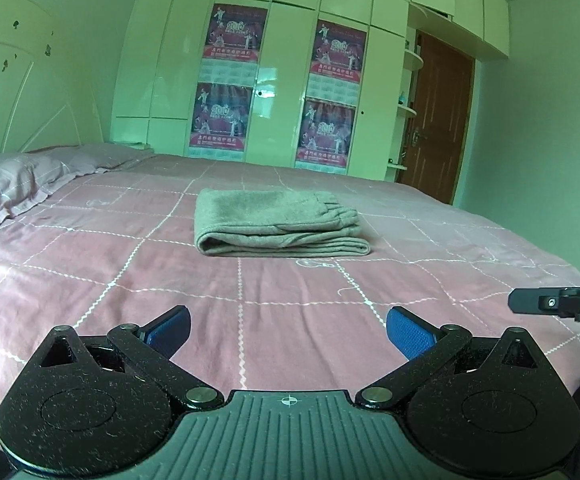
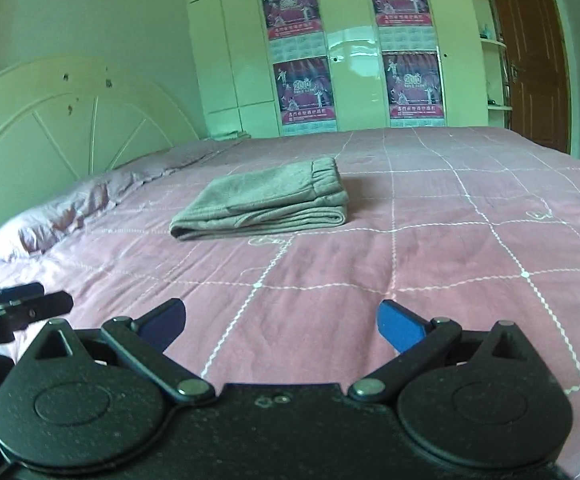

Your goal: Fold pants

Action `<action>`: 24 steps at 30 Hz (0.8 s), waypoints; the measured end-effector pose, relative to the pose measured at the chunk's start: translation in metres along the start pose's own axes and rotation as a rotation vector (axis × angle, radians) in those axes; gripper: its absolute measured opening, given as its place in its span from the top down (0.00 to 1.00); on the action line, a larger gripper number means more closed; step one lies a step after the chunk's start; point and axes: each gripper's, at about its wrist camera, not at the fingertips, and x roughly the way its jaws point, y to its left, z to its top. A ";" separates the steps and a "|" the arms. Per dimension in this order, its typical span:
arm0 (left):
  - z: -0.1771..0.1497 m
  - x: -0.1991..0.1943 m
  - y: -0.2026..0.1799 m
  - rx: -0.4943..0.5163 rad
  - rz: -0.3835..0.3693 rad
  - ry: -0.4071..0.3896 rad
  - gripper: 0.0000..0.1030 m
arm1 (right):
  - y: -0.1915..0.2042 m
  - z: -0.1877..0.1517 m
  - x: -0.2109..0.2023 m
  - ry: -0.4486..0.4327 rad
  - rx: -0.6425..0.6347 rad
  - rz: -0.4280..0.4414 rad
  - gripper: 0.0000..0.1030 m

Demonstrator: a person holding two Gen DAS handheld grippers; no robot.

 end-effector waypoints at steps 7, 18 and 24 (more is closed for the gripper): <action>0.002 -0.008 -0.003 -0.013 -0.004 0.002 0.00 | 0.015 -0.003 0.003 0.004 -0.038 0.023 0.06; 0.002 -0.010 -0.007 0.005 0.004 0.015 0.00 | 0.013 -0.005 0.002 -0.008 -0.027 0.022 0.06; 0.002 -0.010 -0.009 0.010 0.001 0.017 0.00 | 0.009 -0.004 0.001 -0.007 -0.020 0.026 0.06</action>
